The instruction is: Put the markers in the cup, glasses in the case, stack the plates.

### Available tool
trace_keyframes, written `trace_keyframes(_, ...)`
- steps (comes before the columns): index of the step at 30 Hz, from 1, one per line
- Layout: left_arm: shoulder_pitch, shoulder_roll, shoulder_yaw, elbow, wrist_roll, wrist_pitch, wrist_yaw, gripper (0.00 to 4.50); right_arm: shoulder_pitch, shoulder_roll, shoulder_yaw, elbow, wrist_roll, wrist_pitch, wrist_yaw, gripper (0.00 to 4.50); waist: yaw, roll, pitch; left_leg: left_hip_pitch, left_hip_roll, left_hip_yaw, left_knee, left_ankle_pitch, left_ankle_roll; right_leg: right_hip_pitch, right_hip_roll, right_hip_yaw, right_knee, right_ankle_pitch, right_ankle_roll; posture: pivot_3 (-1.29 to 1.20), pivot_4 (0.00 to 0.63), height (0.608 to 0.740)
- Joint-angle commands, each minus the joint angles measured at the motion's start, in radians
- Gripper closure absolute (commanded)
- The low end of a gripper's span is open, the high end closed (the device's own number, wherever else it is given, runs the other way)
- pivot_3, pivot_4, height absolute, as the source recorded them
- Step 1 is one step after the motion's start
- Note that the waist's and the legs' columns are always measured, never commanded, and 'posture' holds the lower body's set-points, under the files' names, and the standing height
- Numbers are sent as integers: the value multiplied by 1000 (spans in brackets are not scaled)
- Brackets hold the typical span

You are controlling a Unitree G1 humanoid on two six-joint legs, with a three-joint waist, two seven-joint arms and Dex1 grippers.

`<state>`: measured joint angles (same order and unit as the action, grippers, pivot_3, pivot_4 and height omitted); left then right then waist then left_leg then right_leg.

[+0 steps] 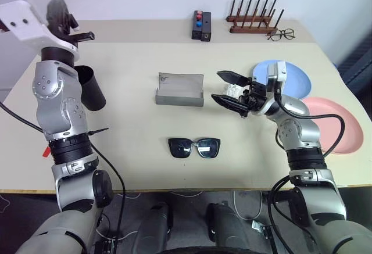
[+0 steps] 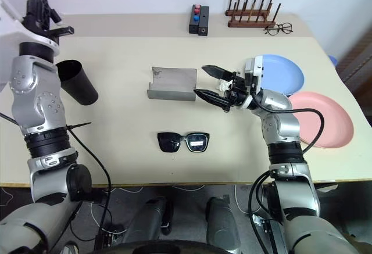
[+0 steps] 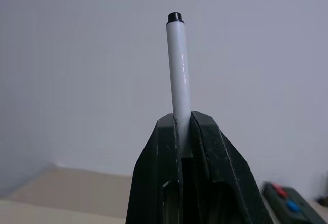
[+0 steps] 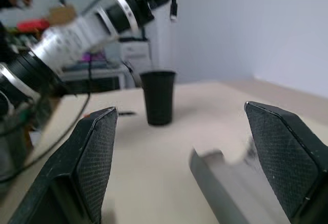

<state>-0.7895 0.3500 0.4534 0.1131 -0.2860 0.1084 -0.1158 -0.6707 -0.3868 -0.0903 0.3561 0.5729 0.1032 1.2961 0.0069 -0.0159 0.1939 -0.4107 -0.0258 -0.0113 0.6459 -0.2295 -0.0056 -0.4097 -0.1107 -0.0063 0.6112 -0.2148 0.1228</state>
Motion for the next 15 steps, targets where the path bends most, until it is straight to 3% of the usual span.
trace_keyframes(1, 1, 33, 25, 17, 12, -96, 20, 4454, -34, 20, -12, -16, 31, -7, 37, 450, 2, 0, 0, 0, 0, 0, 0, 0, 0, 0, 0, 0, 0, 0, 0, 0, 150, 740)
trace_keyframes(15, 77, 31, 27, 160, 61, -326, 115, 4454, -111, 85, 8, 27, 22, 1, 96, 450, 1, 0, 0, 0, 0, 0, 0, 0, 0, -1, 1, 0, 2, 0, 0, 0, 150, 740)
